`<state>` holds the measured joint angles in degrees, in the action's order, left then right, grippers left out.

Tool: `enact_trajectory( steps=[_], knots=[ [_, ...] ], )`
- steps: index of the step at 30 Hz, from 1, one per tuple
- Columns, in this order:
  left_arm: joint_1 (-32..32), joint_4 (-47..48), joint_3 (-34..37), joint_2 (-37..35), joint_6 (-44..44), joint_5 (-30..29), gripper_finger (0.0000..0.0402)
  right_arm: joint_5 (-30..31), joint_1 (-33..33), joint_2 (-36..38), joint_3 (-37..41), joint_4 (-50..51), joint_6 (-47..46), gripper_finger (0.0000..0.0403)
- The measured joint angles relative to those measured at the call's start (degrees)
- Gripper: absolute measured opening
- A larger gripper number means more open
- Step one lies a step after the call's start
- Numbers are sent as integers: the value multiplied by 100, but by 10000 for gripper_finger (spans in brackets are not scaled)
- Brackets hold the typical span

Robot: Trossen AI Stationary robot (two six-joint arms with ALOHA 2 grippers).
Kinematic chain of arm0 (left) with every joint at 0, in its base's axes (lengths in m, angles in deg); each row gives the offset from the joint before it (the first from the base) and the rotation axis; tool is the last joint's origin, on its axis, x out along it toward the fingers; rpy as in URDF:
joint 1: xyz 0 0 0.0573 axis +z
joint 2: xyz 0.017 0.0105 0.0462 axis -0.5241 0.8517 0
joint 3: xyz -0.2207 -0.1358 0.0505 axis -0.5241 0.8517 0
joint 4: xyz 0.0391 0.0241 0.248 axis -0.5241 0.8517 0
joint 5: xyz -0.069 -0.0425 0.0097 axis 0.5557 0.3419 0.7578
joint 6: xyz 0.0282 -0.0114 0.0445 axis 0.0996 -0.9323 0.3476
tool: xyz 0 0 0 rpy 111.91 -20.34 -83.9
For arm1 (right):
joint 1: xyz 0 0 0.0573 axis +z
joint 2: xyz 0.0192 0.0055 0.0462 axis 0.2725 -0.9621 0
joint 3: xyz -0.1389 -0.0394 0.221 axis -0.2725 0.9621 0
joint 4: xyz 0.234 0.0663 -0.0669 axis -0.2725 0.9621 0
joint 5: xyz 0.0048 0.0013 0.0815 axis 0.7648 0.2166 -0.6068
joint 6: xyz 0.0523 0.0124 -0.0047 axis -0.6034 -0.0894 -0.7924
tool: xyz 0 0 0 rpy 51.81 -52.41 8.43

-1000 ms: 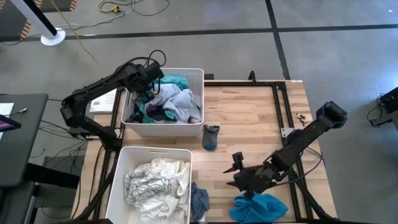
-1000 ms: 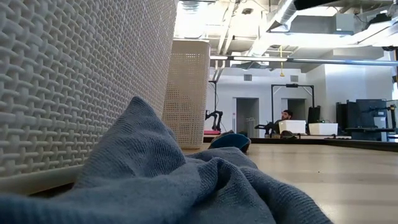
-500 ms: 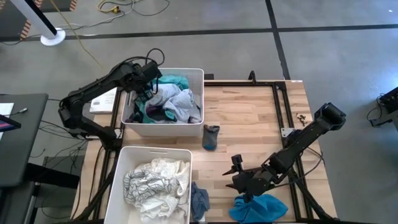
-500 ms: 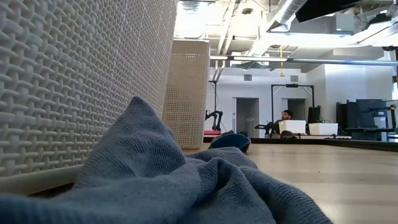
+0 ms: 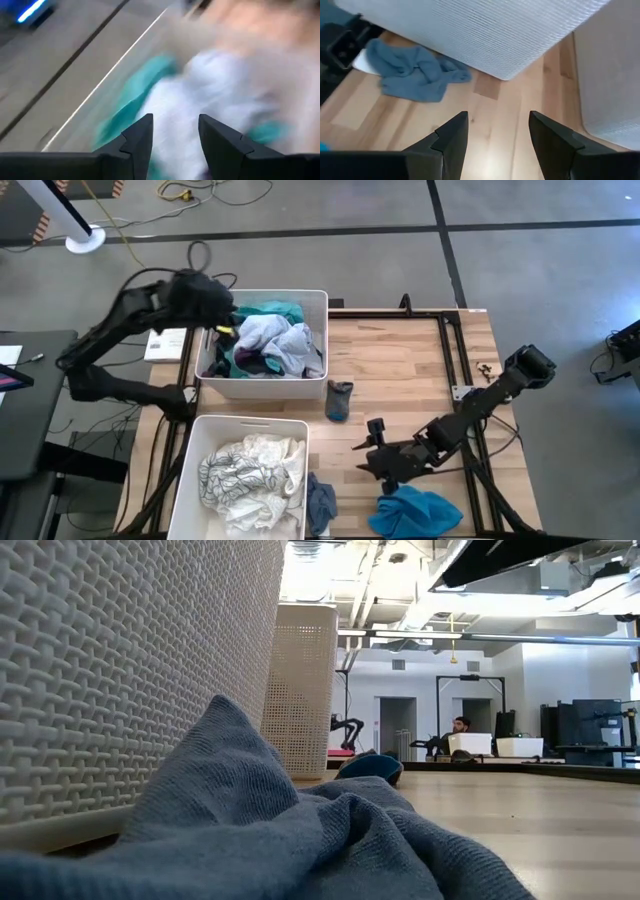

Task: Sort clothes
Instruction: Put the pair of blue socks into the top white laundry bin

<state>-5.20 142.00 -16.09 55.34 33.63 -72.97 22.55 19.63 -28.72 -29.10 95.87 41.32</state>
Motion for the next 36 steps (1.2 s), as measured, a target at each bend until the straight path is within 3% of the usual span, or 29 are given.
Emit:
enact_trajectory(
  steps=[3, 6, 11, 16, 22, 30, 36],
  knots=[
    [-406, -620, 0, -317, -99, 616, 153, 0, -130, 0, 0, -2, 15, 221],
    [-951, -1144, 35, -555, -103, 857, 153, 0, -241, 0, 0, 0, 13, 221],
    [-2012, -1762, 314, -724, -60, 903, 153, -48, -339, 0, 0, -18, -43, 221],
    [-2961, -2222, 788, -710, 5, 903, 153, -682, -339, 0, 15, -456, -38, 221],
    [-3854, -3265, 1486, -515, 172, 892, 153, -1281, -257, -2, 459, -1636, -2, 221],
    [-4779, -4455, 1813, 39, 631, 886, 153, -1384, -163, -4, 1249, -3201, -226, 221],
    [-5274, -5038, 1816, 588, 1053, 885, 153, -1384, -125, -169, 1410, -3497, -396, 221]
  ],
)
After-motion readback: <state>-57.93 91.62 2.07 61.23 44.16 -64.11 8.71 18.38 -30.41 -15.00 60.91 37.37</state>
